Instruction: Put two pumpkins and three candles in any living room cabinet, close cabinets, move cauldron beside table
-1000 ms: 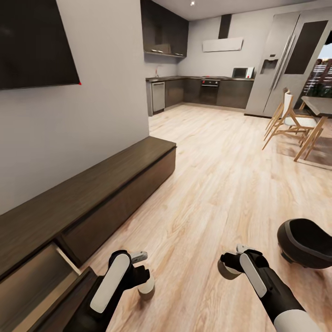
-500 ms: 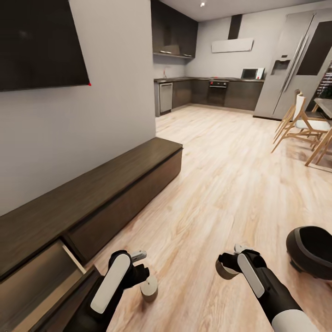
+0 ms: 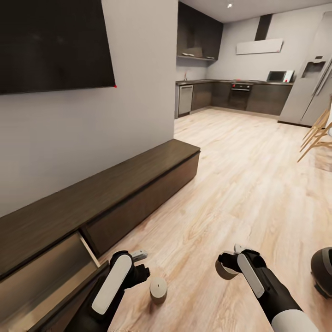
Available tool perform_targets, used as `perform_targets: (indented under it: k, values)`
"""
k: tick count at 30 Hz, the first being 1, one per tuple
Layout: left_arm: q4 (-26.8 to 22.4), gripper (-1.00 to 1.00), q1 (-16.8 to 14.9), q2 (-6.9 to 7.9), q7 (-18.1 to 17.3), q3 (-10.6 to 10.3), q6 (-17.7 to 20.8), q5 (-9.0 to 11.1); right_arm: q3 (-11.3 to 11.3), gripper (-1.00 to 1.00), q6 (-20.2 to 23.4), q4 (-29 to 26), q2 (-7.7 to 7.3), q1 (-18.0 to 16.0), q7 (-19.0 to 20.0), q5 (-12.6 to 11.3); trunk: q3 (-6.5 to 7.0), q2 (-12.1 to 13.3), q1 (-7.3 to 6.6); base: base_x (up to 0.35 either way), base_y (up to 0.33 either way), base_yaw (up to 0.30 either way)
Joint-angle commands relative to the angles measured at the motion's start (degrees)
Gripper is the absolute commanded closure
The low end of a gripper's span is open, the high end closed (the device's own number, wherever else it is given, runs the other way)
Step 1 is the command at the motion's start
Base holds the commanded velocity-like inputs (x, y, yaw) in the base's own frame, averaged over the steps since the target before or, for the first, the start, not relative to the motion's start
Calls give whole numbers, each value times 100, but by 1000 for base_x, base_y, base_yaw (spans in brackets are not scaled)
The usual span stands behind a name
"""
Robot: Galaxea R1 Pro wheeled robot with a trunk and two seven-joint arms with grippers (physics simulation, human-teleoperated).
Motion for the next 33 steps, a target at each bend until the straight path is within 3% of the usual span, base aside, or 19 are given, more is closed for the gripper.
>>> perform_targets:
  k: [1,8,33]
  values:
    - [-4,-100,-6,-1,61,-4,29,47,21,100,6,-7,-9,-2,-56,-72,-2,-2,-1,0,-55,271]
    - [-4,-100,-6,-2,63,-8,29,47,9,100,6,-8,-13,-1,-53,-77,7,-2,-1,0,-12,214]
    - [-4,-100,-6,6,61,-10,29,47,5,100,6,-14,1,-1,-56,-79,11,-2,-1,0,-47,36]
